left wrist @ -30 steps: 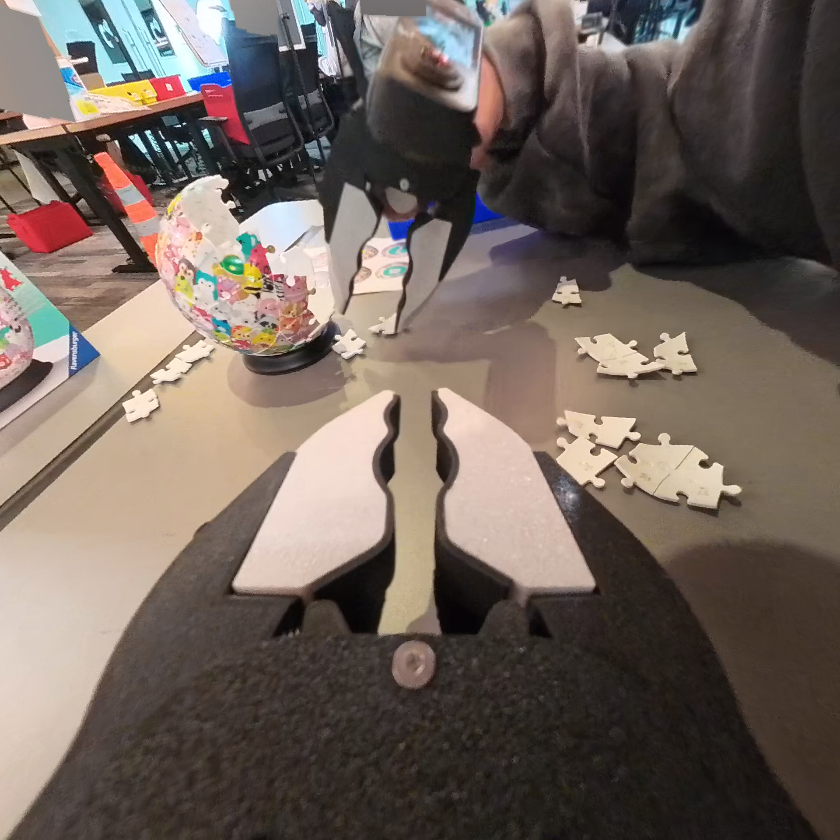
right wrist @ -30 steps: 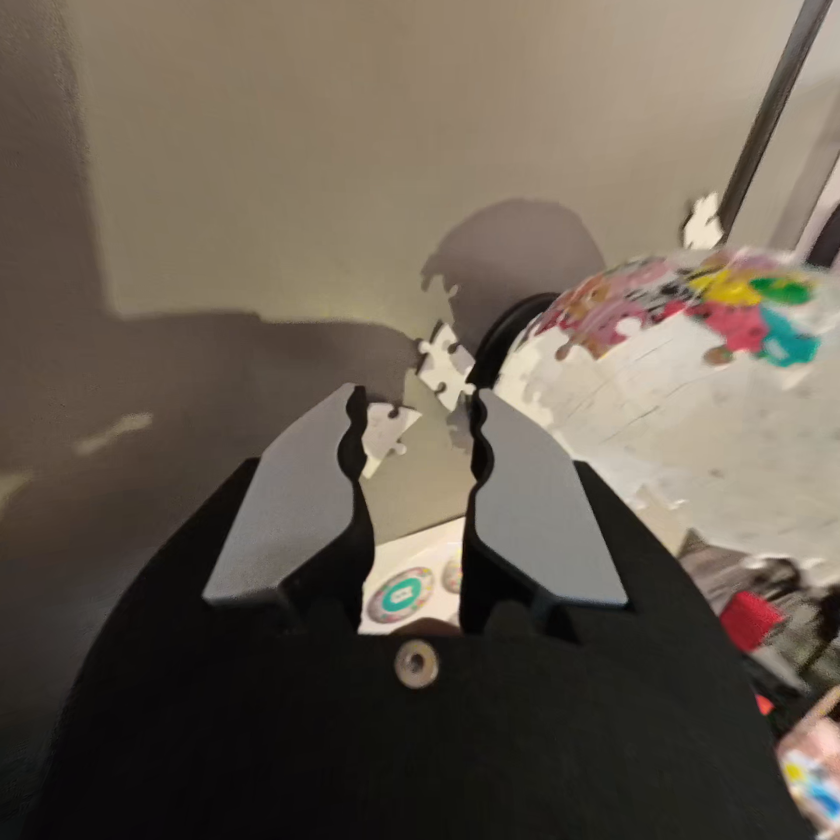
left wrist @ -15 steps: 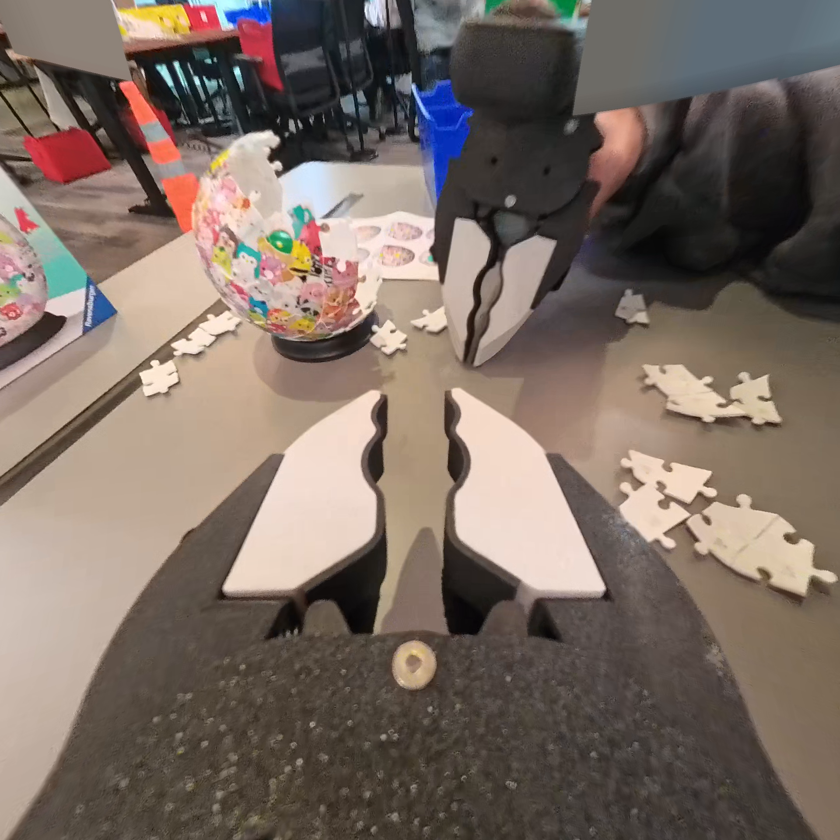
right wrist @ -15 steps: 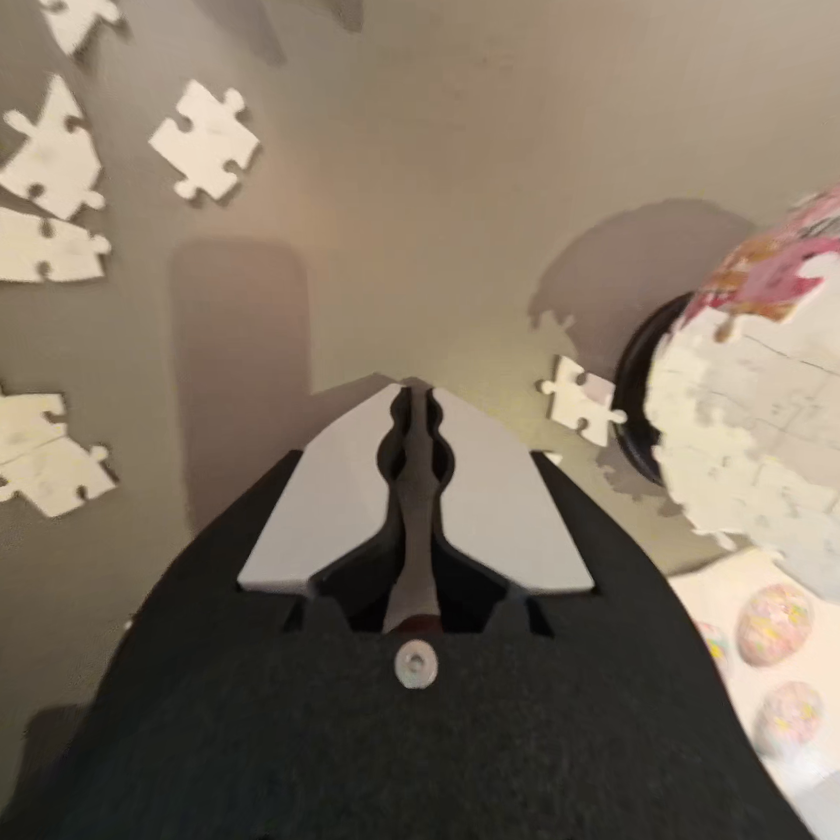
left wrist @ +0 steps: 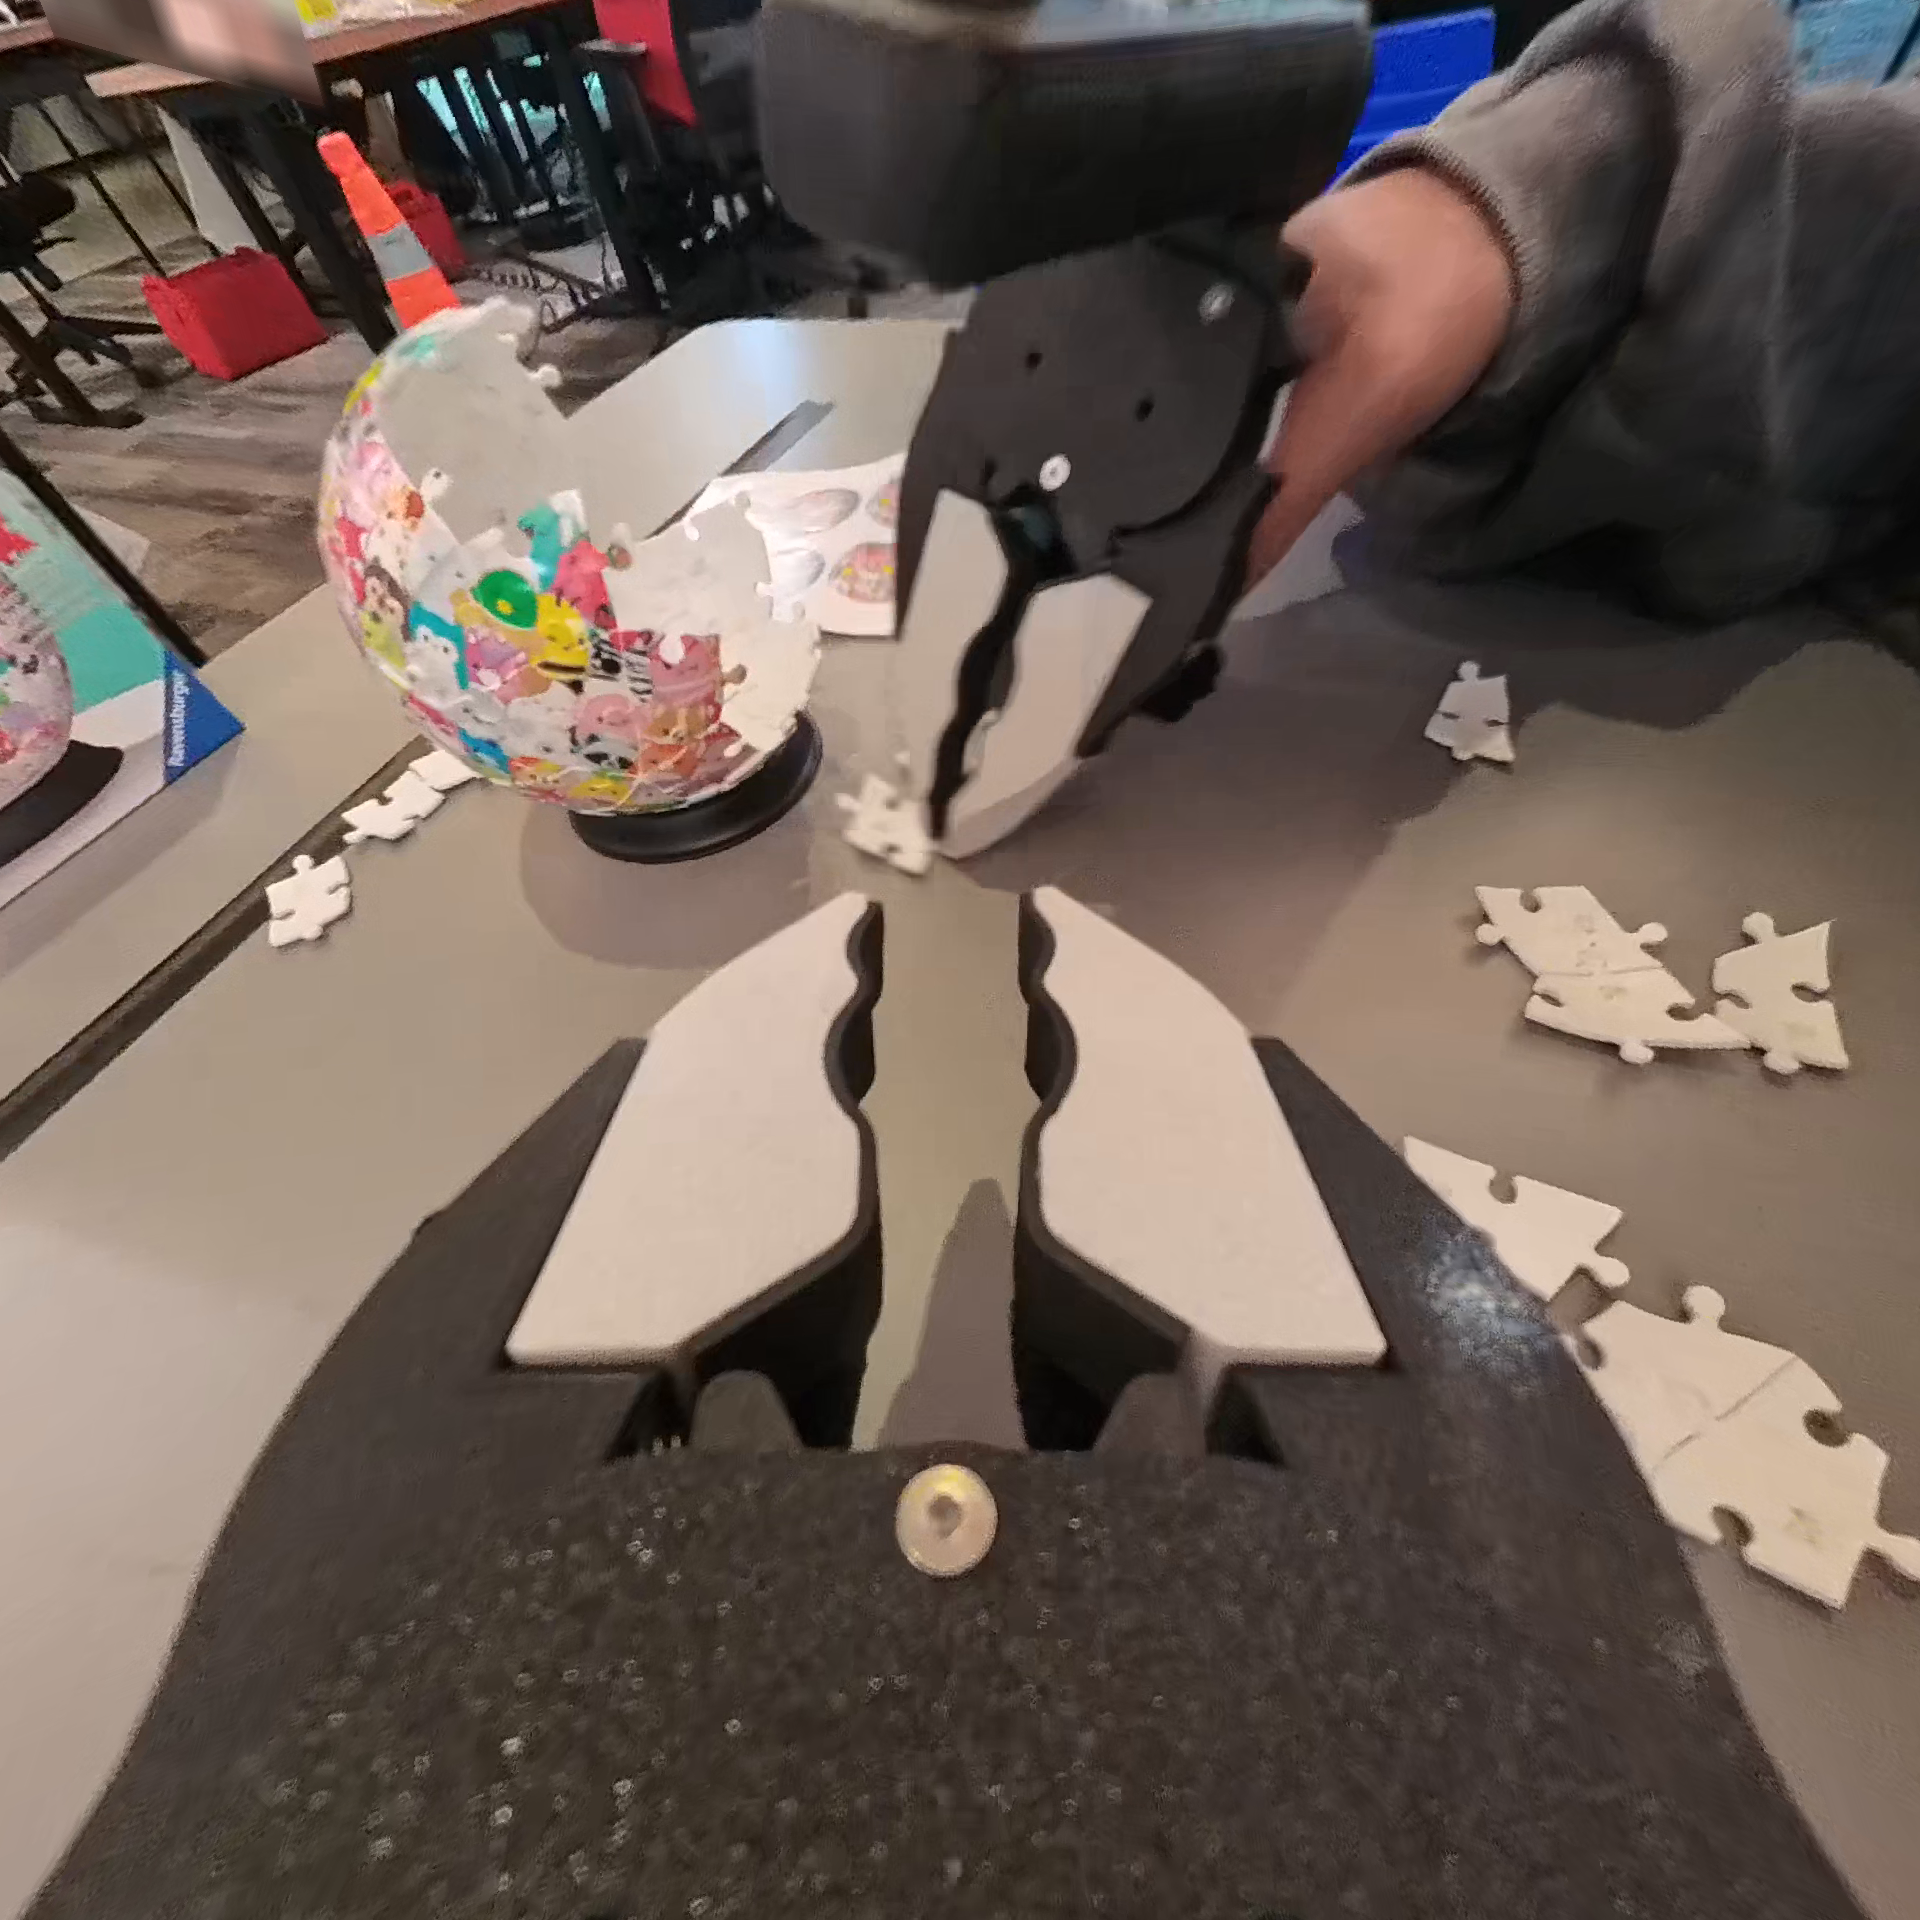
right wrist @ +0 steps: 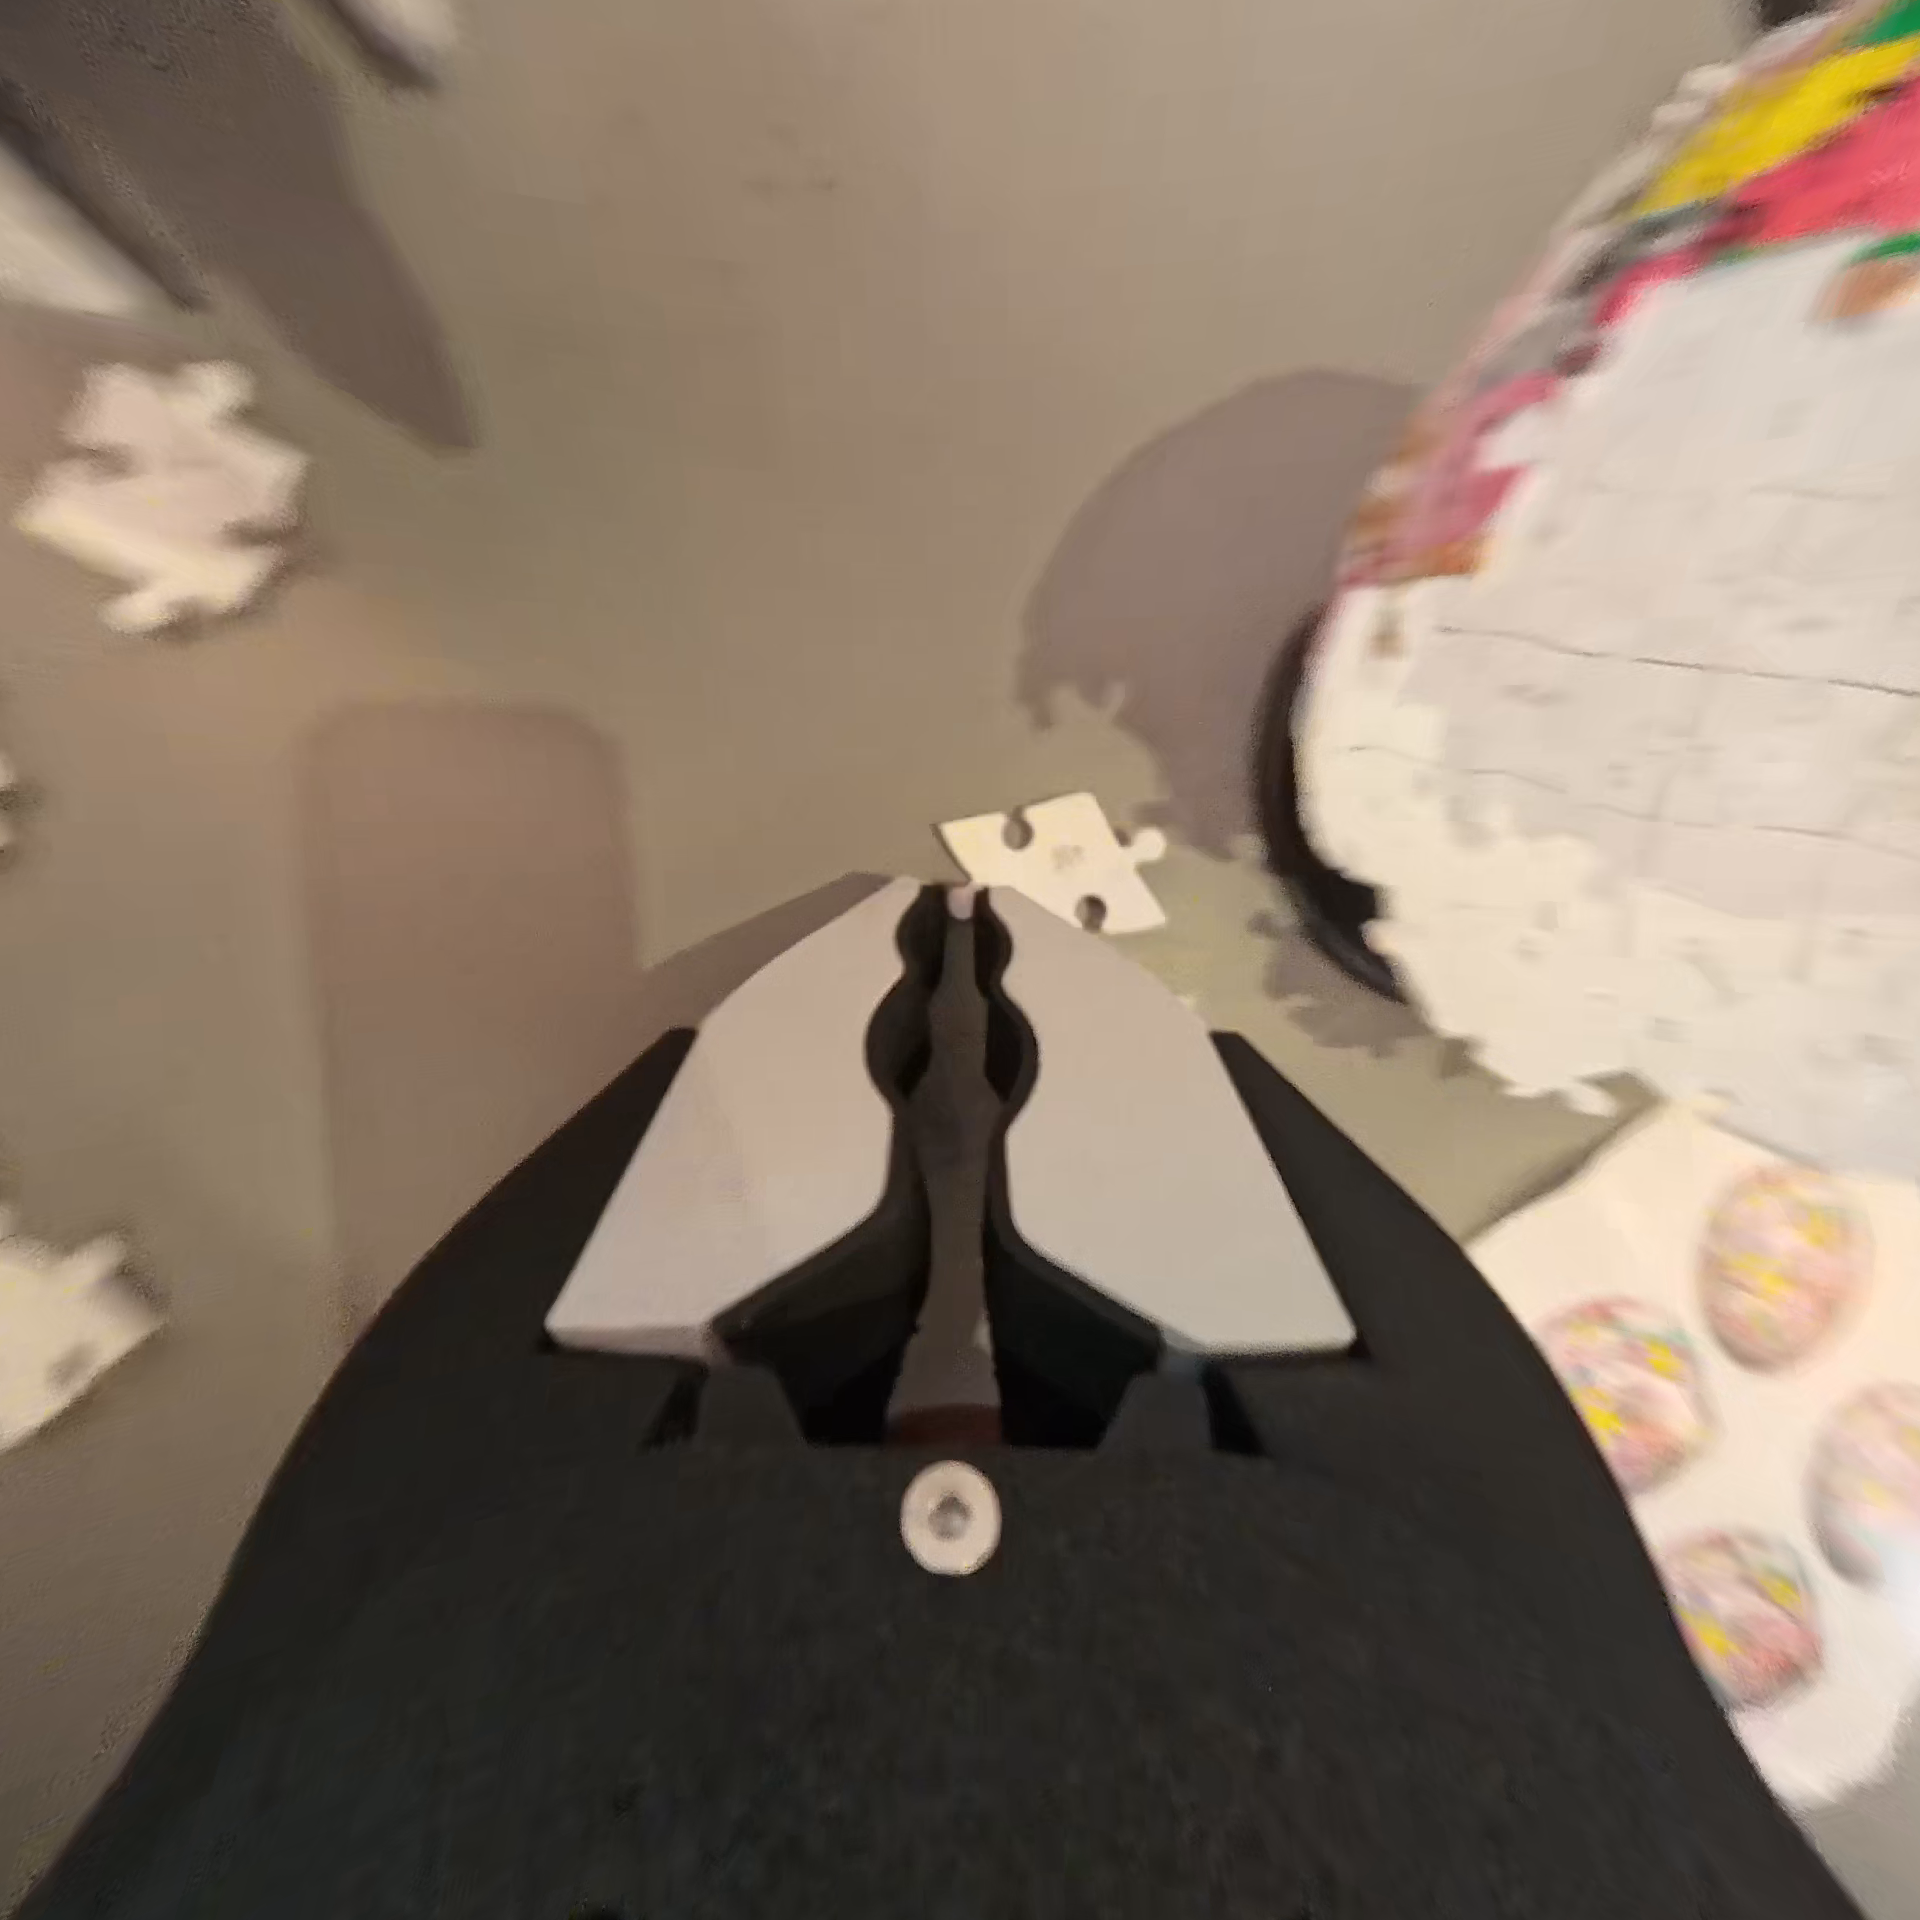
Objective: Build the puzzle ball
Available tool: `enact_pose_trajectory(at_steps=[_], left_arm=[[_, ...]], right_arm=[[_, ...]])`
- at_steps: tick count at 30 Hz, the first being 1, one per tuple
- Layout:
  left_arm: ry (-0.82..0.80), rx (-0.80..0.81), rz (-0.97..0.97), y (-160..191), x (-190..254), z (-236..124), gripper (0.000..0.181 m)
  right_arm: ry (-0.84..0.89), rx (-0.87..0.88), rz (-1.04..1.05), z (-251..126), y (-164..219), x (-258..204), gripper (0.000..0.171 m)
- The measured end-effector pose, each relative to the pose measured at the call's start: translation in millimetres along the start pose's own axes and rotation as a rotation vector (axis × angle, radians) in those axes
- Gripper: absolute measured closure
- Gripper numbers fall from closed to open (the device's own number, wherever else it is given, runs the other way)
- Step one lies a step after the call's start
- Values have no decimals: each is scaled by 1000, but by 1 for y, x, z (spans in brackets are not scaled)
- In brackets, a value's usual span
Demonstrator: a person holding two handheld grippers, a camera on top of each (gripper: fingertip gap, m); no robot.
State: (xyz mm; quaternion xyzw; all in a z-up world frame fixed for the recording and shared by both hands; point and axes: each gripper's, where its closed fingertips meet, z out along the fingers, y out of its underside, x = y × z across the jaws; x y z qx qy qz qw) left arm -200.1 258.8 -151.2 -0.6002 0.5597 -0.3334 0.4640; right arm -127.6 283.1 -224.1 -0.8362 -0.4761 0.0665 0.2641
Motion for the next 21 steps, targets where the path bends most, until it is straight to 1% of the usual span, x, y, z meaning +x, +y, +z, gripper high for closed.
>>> enact_pose_trajectory(at_steps=[1, 3, 5, 7, 10, 12, 14, 16, 17, 19, 21], left_arm=[[3, -18, -2, 2, 0, 2, 157], [30, -58, -11, 6, 3, 7, 156], [66, -104, -1, 12, 8, 13, 155], [65, -138, 44, 17, 11, 17, 154], [73, -152, 100, 20, 19, 17, 153], [106, -161, 122, 23, 29, 11, 153], [121, -170, 144, 27, 35, 3, 155], [143, -181, 140, 30, 40, -5, 157], [147, -190, 135, 32, 41, -7, 157], [149, -208, 127, 36, 41, -11, 157], [150, -223, 110, 41, 40, -13, 157]], right_arm=[[-102, 8, -11, -4, 2, -17, 160], [-226, 7, -16, -12, 7, -41, 159], [-330, -10, -65, -20, 13, -62, 156], [-279, -16, -105, -22, 16, -60, 148], [-291, 87, -148, -39, 4, -71, 141], [-296, 175, -196, -51, -6, -84, 141], [-215, 260, -294, -49, -15, -89, 146], [-173, 240, -411, -38, -14, -90, 146], [-185, 218, -443, -32, -14, -91, 144], [-241, 177, -431, -21, -17, -90, 135], [-332, 155, -415, -13, -23, -96, 120]])
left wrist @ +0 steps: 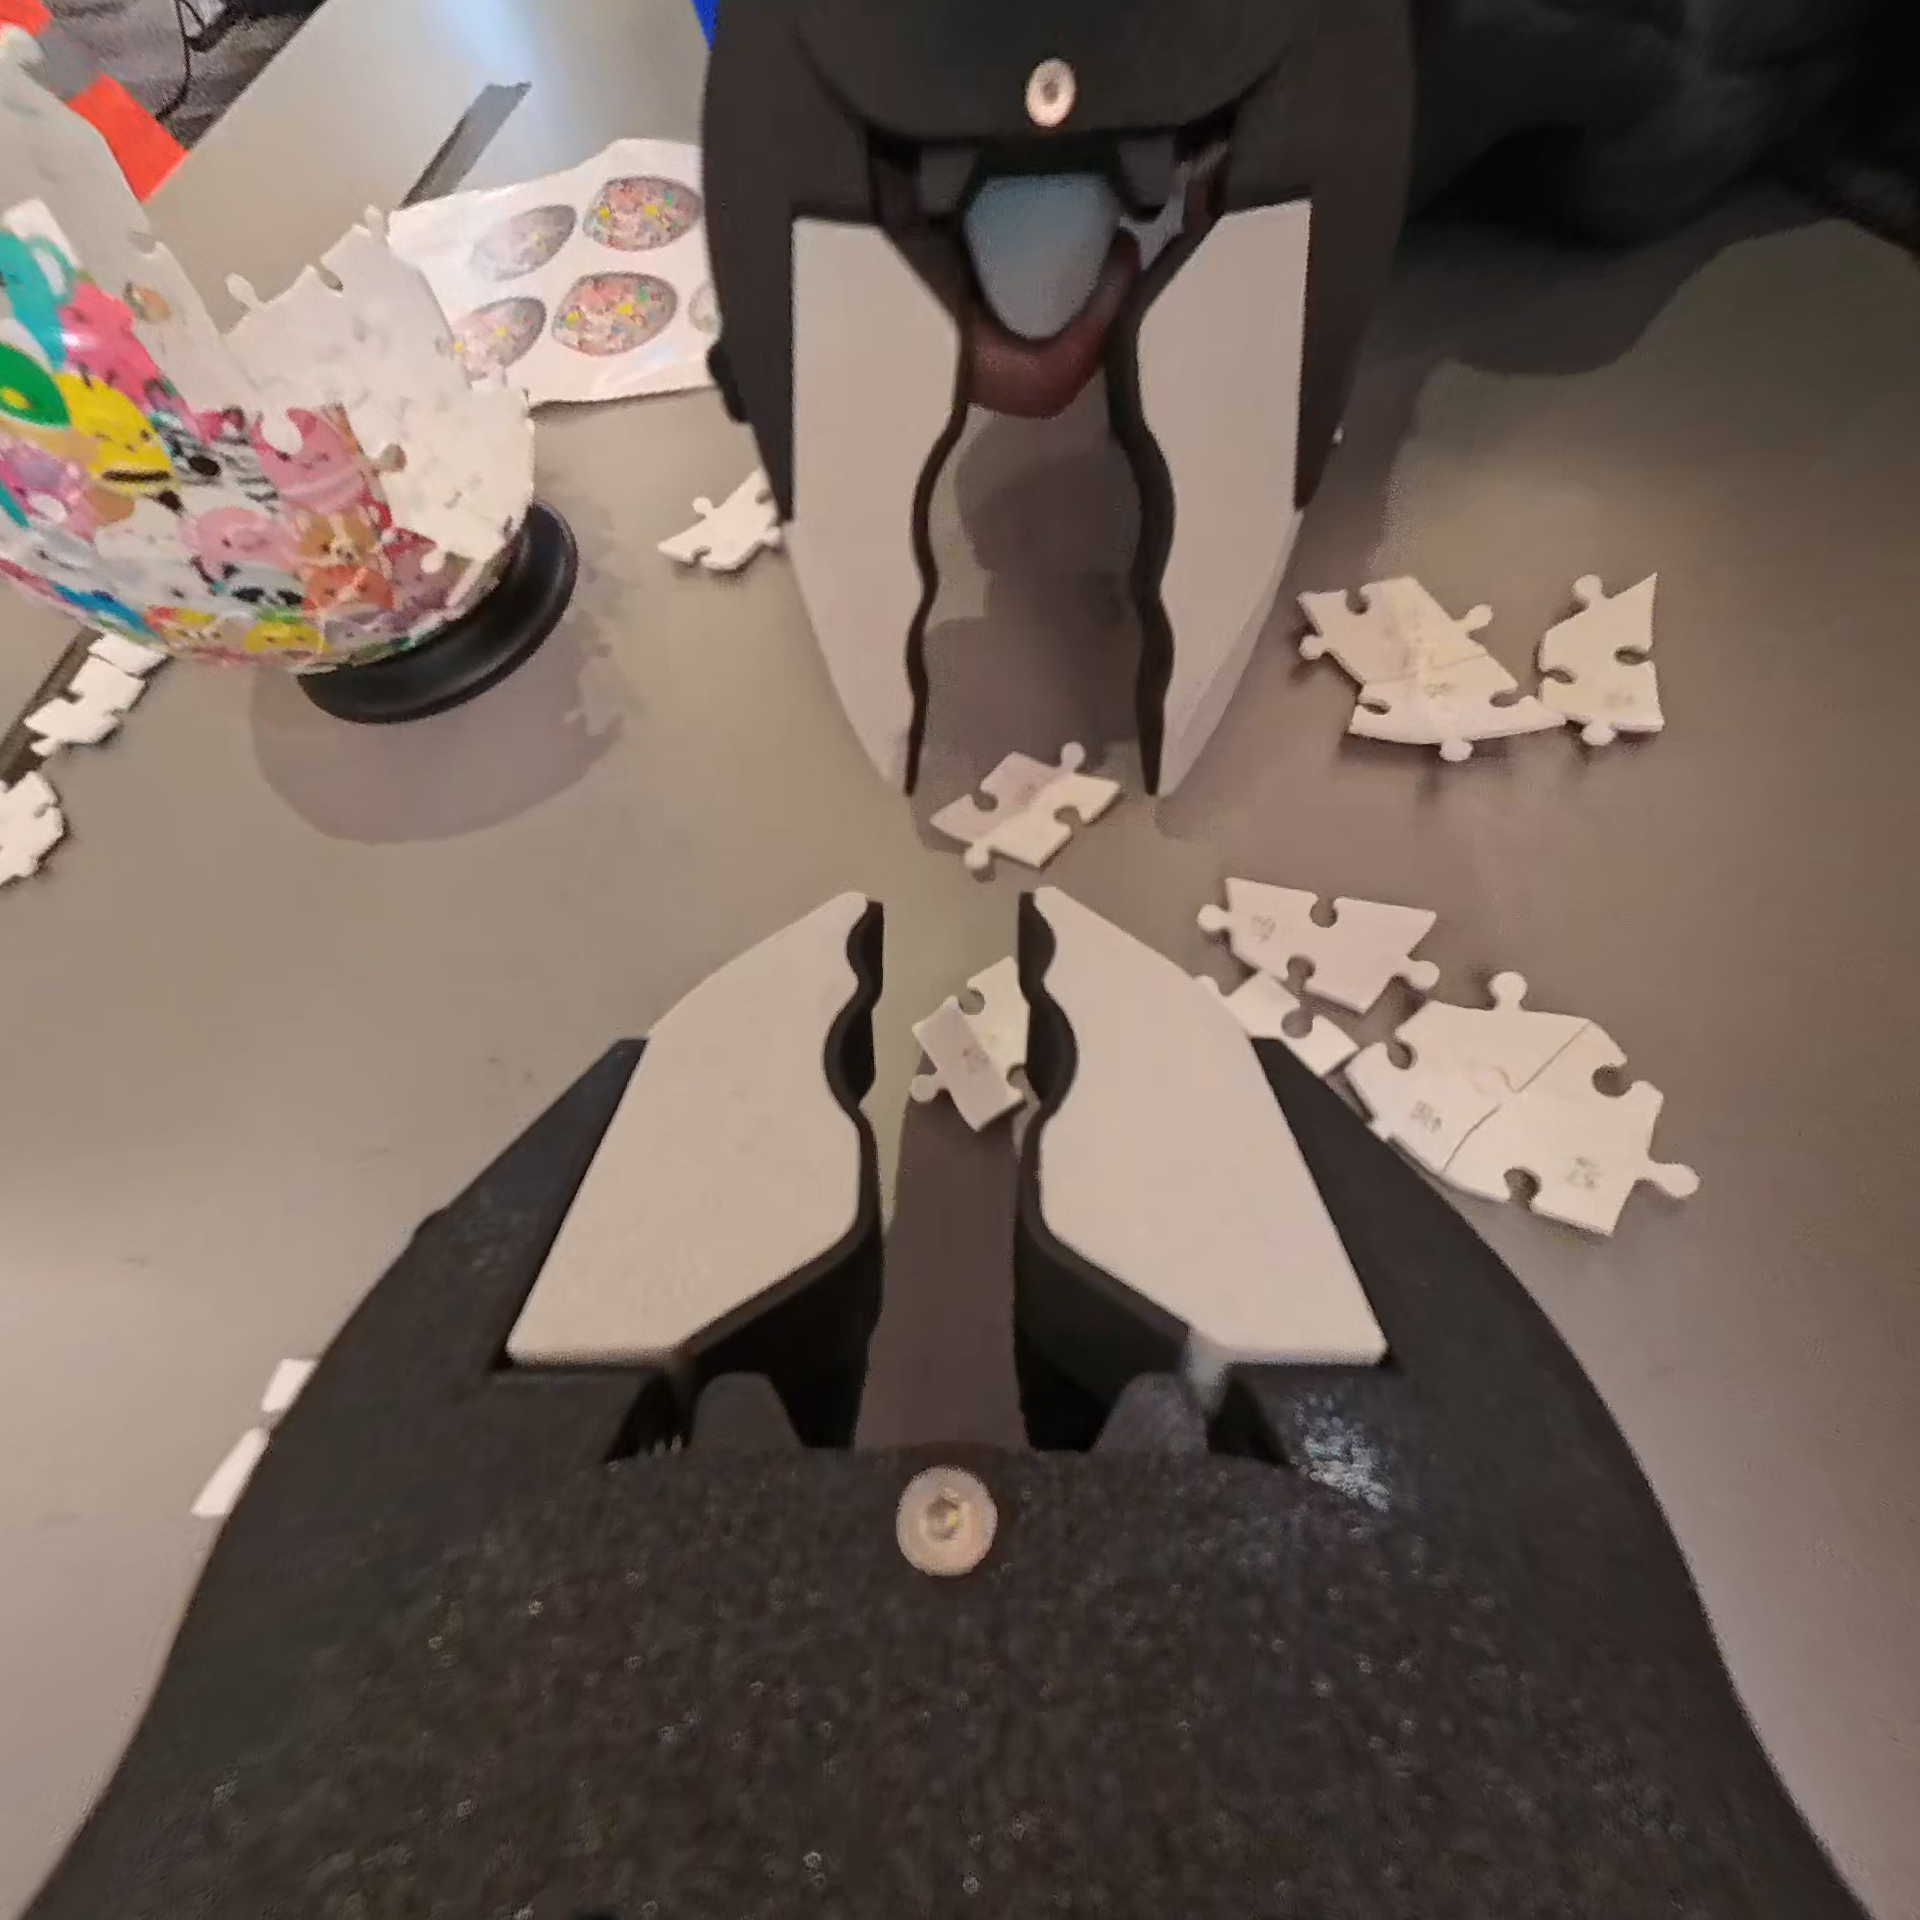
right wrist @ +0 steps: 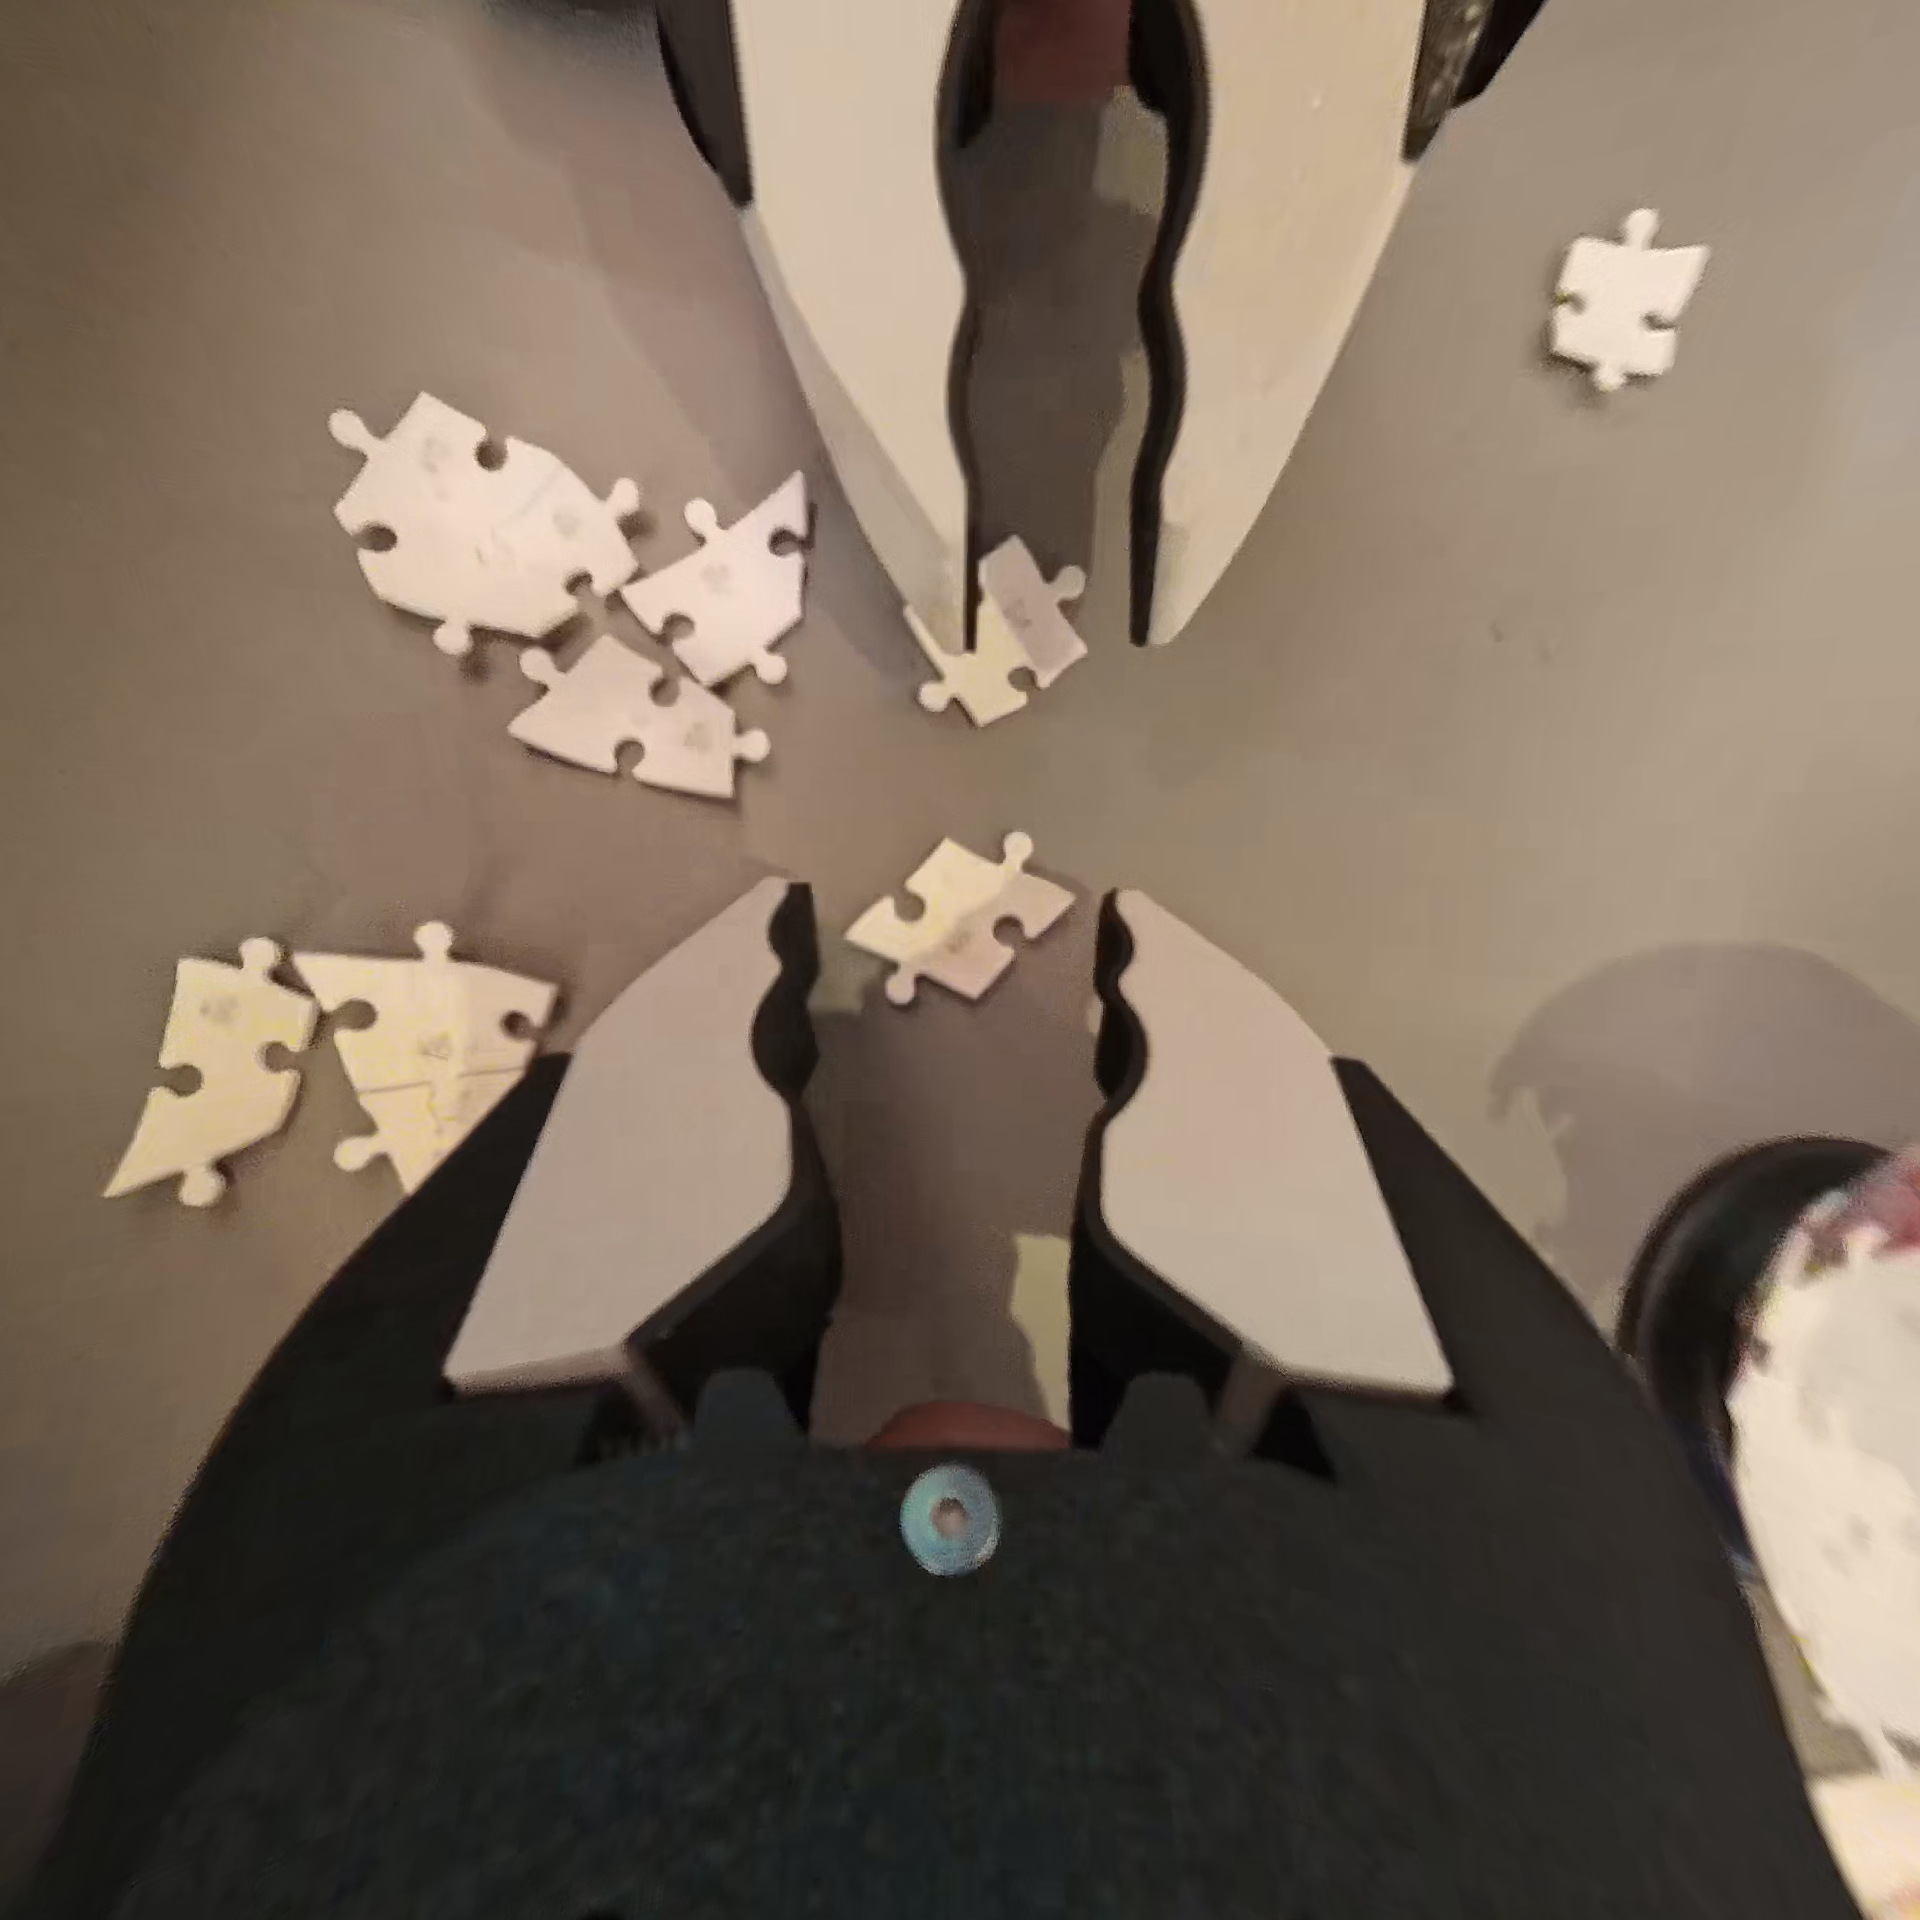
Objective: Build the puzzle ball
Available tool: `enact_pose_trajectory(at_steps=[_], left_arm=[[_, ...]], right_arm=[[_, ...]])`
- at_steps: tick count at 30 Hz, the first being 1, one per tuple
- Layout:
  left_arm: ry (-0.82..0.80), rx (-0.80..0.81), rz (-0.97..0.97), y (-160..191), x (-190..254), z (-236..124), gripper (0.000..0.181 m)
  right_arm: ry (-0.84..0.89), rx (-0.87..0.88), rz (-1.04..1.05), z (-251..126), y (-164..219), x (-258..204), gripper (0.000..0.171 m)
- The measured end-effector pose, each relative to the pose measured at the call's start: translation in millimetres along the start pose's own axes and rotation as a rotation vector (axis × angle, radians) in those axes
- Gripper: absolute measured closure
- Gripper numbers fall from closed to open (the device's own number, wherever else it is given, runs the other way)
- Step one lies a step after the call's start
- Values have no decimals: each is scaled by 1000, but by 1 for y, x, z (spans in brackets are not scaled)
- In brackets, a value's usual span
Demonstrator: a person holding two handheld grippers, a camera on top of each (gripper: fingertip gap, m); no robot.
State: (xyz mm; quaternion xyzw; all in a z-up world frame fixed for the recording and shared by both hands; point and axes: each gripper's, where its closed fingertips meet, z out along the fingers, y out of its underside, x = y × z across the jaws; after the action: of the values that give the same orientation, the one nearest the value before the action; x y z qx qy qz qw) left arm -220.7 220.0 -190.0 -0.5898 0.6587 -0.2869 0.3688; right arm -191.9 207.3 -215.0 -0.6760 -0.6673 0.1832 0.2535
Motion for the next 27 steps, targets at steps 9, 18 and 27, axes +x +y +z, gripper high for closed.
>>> enact_pose_trajectory(at_steps=[9, 18, 27], left_arm=[[16, 22, -67, 2, -2, -1, 157], [198, 190, -306, -27, 14, -12, 138], [998, 744, -795, -106, 43, -83, 140]], right_arm=[[-4, 5, 36, 7, 4, 2, 142], [-19, 471, -12, -52, -71, -7, 143], [-140, 873, -106, -104, -128, -39, 143]])
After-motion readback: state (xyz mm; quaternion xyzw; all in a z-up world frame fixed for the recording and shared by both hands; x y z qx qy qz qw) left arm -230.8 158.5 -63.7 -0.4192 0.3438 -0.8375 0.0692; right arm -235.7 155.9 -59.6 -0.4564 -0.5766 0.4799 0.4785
